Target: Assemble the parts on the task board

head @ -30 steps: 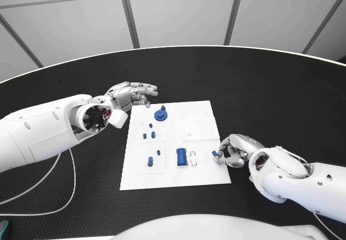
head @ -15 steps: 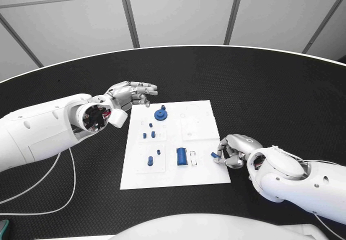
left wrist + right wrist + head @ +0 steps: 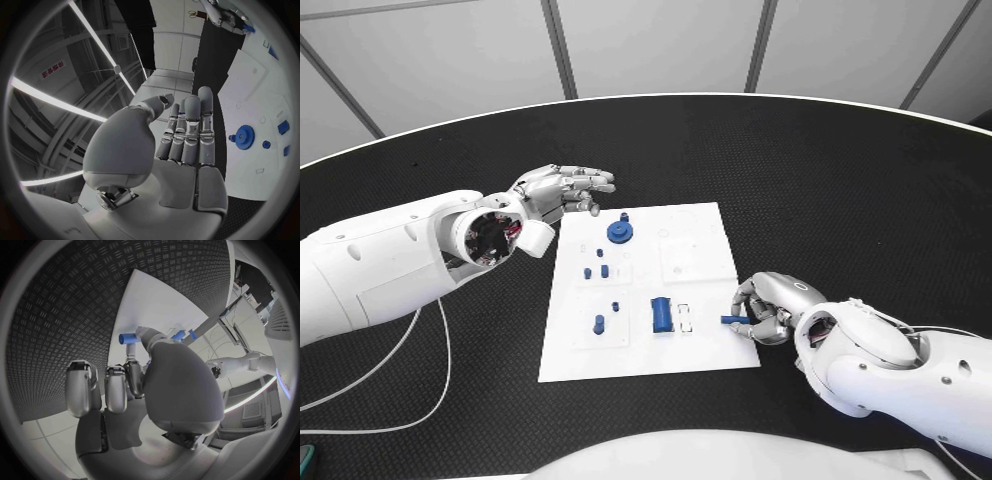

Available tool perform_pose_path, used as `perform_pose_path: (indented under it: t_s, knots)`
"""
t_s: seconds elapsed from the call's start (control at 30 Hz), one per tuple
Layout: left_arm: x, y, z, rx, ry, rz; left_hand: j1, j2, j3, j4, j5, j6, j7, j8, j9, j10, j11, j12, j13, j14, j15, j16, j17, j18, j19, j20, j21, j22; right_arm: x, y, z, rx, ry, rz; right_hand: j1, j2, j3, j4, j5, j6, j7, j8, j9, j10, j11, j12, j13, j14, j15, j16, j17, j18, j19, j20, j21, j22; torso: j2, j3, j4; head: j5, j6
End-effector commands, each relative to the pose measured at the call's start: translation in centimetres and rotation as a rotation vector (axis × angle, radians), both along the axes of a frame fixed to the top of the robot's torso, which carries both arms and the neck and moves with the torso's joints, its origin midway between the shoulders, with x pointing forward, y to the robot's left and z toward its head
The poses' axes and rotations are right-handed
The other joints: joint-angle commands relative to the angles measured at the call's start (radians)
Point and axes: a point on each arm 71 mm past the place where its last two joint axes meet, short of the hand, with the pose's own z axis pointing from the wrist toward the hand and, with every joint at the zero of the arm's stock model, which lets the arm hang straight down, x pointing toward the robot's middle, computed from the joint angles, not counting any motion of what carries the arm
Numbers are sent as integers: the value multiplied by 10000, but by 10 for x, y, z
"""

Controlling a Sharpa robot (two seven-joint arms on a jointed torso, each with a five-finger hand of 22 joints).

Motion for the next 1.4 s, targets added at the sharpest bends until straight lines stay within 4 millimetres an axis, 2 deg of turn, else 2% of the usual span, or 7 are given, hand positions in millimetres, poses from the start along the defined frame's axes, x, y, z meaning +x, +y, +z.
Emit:
perform_pose_path:
  t_s: [0.03,0.2,0.37,0.63,0.77,1.13,1.4]
  knots:
    - [0,0,0,4,-2,13,-31,61,1,62,2,-71,-13,37,-9,-62,21,42,16,-83,-11,58,-16,165,-8,26,-42,-13,-3,2,2,368,247,-154,-174,170,169,-2,50,61,-123,79,101,228,-64,28,1506,993,-62,18,2397,18,892,-73,57,2410,17,-10,10,-8,10]
    - [0,0,0,9,-5,28,-32,65,-1,90,3,-81,-14,44,-10,-80,21,57,19,-89,-10,66,-25,164,2,25,-60,-26,-4,9,7,805,292,-215,-293,161,259,5,22,38,-128,115,161,244,-68,43,1513,997,-65,29,2413,13,897,-80,79,2417,31,-22,18,17,8]
    - [0,0,0,7,-9,31,-32,65,-1,90,3,-81,-14,44,-10,-80,21,57,19,-89,-10,66,-25,164,2,25,-60,-26,-2,19,12,1101,173,-133,-438,134,333,27,10,20,-130,149,218,252,-70,47,1516,997,-67,28,2412,13,898,-85,79,2417,32,-9,20,50,1]
    - [-1,-1,0,-3,-12,11,-32,65,-1,90,3,-81,-14,44,-10,-80,21,57,19,-89,-10,66,-25,164,2,25,-60,-26,5,36,12,1384,172,-40,-907,56,435,183,-59,51,-154,251,350,290,-88,92,1542,1003,-80,43,2437,5,908,-97,121,2428,55,-9,72,44,-7]
    - [-1,-1,1,-3,-11,8,-32,65,-1,90,3,-81,-14,44,-10,-80,21,57,19,-89,-10,66,-25,164,2,25,-60,-26,10,43,8,1397,345,-16,-1086,29,458,254,-37,89,-173,300,402,308,-104,118,1557,1007,-92,53,2453,-1,914,-105,152,2436,71,-17,74,31,-25]
    - [-2,-4,1,-100,-9,-227,-27,61,-2,99,2,-86,-13,49,-10,-88,22,66,21,-93,-10,70,-30,164,7,25,-69,-33,19,59,-2,1433,959,67,-1818,-21,372,616,30,258,-239,487,569,369,-157,195,1601,1019,-136,86,2505,-21,937,-139,258,2463,57,6,58,51,-60]
    - [-2,-5,1,-122,-4,-290,-25,61,-2,98,3,-86,-14,49,-10,-89,22,67,21,-94,-10,70,-30,164,7,25,-70,-34,22,62,-5,1381,1024,60,-1955,5,343,675,85,316,-271,555,623,419,-184,302,1660,1018,-157,82,2499,-30,946,-154,305,2475,45,2,48,72,-56]
